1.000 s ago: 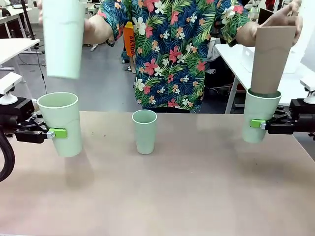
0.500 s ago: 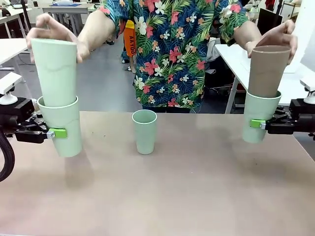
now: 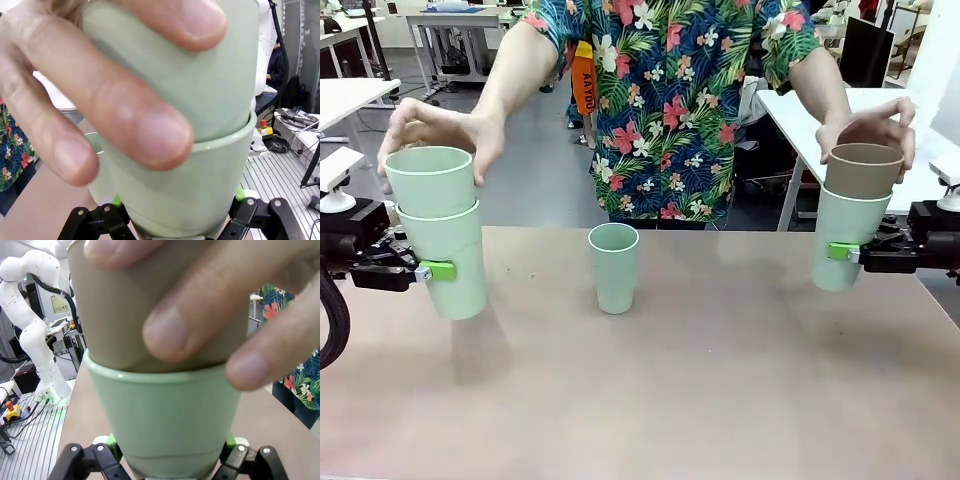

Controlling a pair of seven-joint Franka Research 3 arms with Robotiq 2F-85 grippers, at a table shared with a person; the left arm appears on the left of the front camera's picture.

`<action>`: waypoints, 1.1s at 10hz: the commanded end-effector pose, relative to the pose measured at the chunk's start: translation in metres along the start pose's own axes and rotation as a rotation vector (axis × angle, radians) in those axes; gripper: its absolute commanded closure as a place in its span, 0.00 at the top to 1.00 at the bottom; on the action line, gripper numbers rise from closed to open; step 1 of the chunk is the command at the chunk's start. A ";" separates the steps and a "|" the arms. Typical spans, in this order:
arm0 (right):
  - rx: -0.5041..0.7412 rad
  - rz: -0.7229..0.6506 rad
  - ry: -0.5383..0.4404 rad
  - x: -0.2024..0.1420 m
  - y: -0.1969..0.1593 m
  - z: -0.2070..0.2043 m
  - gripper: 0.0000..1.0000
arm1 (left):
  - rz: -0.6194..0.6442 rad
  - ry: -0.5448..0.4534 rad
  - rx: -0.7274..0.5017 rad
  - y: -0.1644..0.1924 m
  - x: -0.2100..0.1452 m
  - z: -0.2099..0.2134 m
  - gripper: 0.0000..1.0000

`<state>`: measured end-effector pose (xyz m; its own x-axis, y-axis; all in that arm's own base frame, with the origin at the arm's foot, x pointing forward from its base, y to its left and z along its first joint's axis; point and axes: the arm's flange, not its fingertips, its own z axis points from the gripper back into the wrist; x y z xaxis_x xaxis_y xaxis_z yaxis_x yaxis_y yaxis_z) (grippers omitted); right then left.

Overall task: Stack the cups and store them in the basket.
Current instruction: Place the stack of Reusable plastic cups into the Pantry Basket.

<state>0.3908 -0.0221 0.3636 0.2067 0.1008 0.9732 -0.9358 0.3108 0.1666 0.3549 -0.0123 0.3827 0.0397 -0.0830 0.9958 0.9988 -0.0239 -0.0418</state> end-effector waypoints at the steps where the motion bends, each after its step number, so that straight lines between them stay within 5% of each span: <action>1: -0.002 0.008 -0.002 0.003 0.000 0.000 0.85 | 0.007 0.002 -0.003 -0.001 0.005 -0.001 0.86; 11: -0.002 0.008 -0.002 0.003 0.000 0.000 0.85 | 0.007 0.002 -0.003 -0.001 0.005 -0.001 0.86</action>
<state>0.3908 -0.0221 0.3636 0.2068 0.1008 0.9732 -0.9358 0.3108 0.1666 0.3549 -0.0123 0.3827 0.0397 -0.0831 0.9958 0.9988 -0.0239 -0.0418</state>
